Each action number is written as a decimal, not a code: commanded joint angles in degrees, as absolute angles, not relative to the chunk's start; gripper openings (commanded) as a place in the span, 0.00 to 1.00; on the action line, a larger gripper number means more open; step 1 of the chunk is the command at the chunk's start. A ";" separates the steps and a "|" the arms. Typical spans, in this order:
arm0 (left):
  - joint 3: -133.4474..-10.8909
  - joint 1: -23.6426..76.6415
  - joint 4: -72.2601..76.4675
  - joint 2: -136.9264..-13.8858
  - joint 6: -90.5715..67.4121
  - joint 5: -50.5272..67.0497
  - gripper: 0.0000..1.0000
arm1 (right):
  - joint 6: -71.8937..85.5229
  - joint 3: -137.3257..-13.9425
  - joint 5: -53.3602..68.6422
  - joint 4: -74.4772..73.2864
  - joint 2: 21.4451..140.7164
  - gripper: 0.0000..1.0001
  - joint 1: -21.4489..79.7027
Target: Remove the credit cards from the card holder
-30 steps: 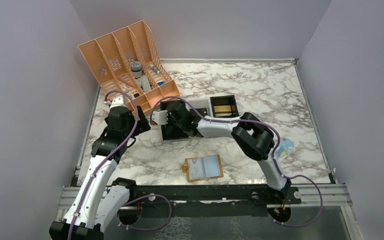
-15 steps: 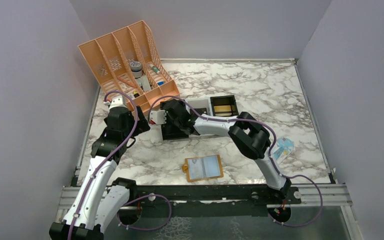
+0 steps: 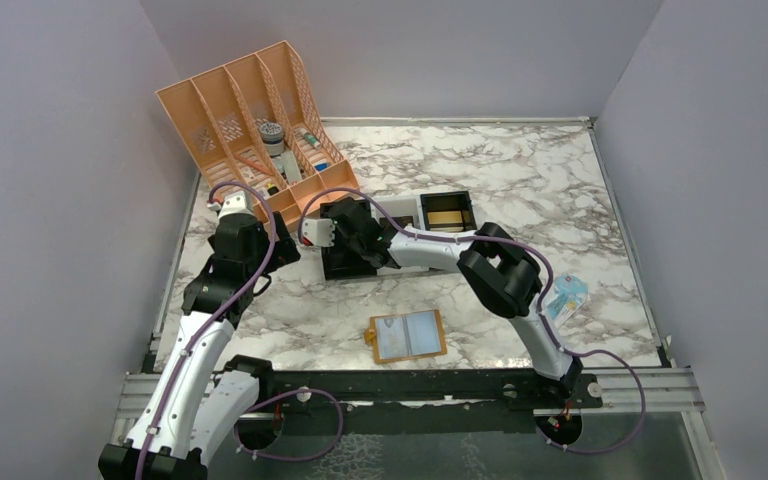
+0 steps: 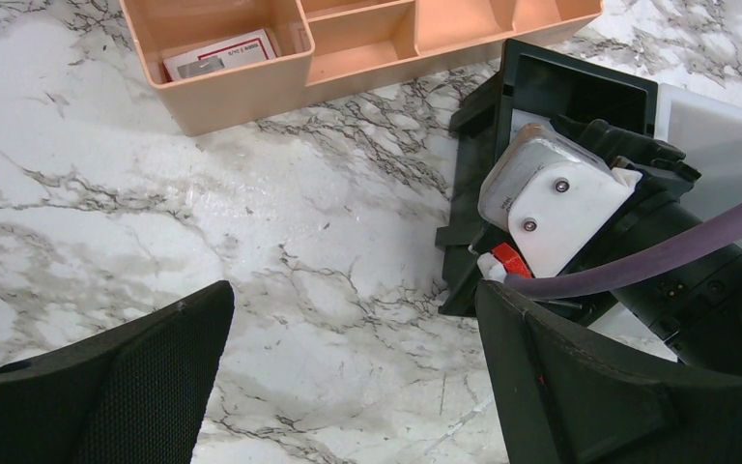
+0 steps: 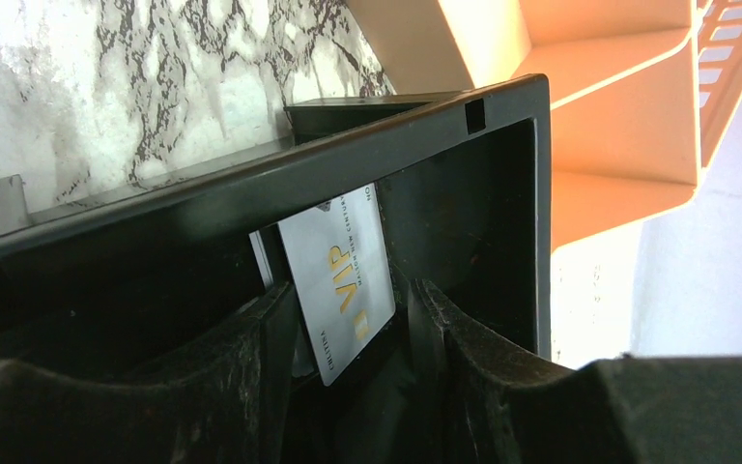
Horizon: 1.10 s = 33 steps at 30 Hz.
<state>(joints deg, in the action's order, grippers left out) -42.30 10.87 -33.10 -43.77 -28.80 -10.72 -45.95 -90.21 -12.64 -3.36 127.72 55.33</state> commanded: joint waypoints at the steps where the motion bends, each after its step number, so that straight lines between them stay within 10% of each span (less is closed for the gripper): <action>1: -41.65 10.55 -33.44 -43.82 -28.42 -11.21 0.99 | -44.54 -92.11 -10.91 -4.12 126.88 0.46 55.28; 33: -41.70 10.55 -33.45 -44.92 -28.36 -10.80 0.99 | -37.25 -88.65 -12.51 2.36 120.64 0.48 54.84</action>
<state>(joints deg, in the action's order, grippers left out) -42.30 10.87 -33.10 -44.91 -28.80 -10.72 -42.15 -89.06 -10.70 -0.08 124.40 55.05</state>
